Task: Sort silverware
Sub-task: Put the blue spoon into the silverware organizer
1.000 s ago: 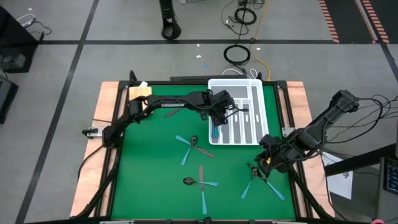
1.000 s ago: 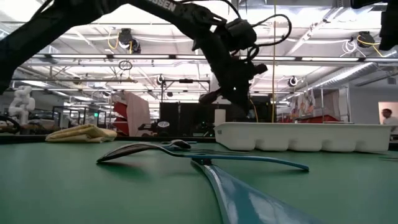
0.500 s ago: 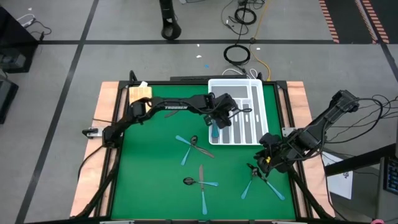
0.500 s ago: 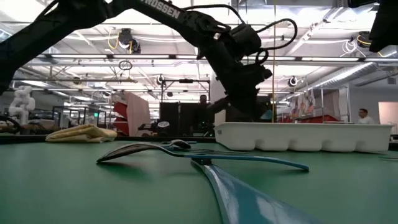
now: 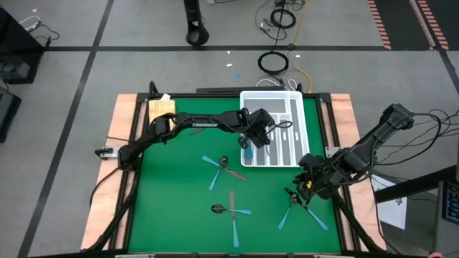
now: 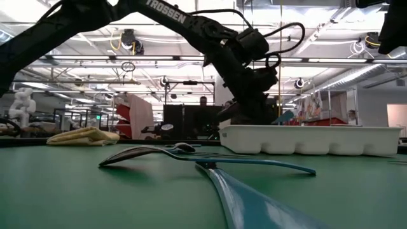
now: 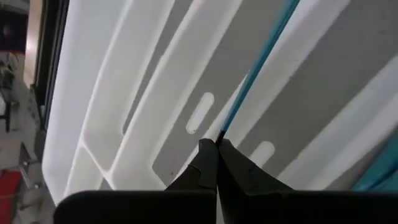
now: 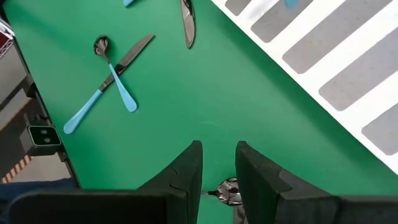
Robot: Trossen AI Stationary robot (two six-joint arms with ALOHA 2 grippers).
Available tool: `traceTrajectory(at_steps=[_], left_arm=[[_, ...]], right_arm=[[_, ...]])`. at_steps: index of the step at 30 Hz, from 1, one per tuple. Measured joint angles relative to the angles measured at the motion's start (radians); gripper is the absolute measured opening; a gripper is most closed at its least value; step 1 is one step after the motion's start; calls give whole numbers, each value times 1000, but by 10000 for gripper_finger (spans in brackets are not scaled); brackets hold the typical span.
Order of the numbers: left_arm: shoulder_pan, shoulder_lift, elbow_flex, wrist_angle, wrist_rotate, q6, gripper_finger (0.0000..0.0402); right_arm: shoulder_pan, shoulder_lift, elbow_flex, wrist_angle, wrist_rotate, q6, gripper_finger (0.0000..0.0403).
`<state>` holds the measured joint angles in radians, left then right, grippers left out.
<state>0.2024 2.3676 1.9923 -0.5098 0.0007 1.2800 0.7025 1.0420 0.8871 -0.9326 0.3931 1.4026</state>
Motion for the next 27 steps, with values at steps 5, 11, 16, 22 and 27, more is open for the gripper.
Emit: traceTrajectory(at_steps=[5, 11, 16, 22, 27], left_arm=[[0, 0, 0, -10, 1, -19, 2], [0, 0, 0, -11, -6, -70, 33], [0, 0, 0, -27, -28, -74, 60], [0, 0, 0, -81, -104, -126, 66], [-12, -14, 12, -78, -405, -236, 66]], right_arm=[[0, 0, 0, 2, -1, -11, 84], [0, 0, 0, 1, -1, -27, 84], [0, 0, 0, 1, -1, -31, 84], [0, 0, 0, 1, -1, -31, 84], [-10, 0, 0, -5, 38, -12, 84]])
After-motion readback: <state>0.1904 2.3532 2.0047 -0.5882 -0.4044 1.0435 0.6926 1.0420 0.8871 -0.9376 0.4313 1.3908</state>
